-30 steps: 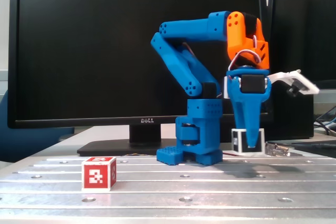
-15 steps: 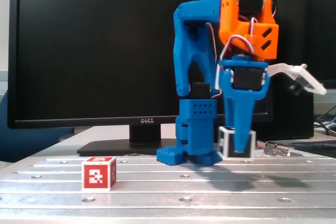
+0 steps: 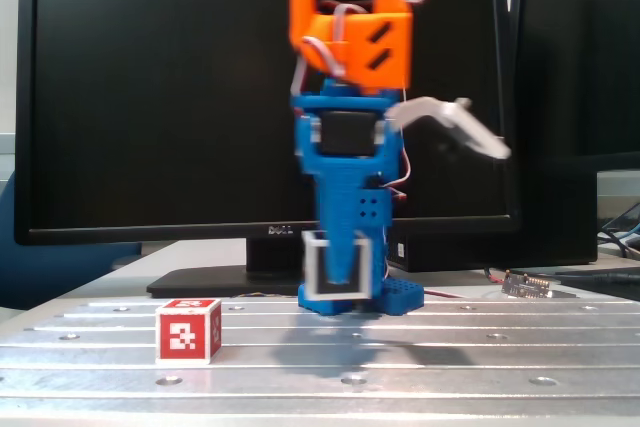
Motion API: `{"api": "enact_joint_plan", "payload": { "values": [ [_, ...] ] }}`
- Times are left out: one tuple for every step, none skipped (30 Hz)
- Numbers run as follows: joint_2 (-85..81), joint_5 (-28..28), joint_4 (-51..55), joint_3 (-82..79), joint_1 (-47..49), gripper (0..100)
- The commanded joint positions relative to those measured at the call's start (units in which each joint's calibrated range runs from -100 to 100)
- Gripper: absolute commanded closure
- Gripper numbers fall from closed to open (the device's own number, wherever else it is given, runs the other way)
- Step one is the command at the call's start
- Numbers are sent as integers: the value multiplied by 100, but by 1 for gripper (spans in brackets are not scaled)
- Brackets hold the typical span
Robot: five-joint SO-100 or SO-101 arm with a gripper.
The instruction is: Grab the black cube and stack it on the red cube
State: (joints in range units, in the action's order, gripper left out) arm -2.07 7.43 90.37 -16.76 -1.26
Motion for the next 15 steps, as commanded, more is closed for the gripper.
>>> {"api": "enact_joint_plan", "payload": {
  "values": [
    [-27,446,116,360,-631,84],
    [-27,504,150,432,-756,84],
    [-27,546,244,513,-882,84],
    [-27,588,330,613,-985,84],
    [-27,641,390,685,-1081,84],
    [-27,704,424,739,-1162,84],
    [-27,762,432,749,-1244,84],
    [-27,793,441,749,-1340,84],
    [-27,793,467,758,-1443,84],
    [-27,793,467,767,-1524,84],
    [-27,793,450,767,-1583,85],
    [-27,793,441,767,-1642,85],
    [-27,793,424,767,-1709,85],
    [-27,793,415,767,-1775,85],
    [-27,793,415,767,-1827,85]
  ]
}}
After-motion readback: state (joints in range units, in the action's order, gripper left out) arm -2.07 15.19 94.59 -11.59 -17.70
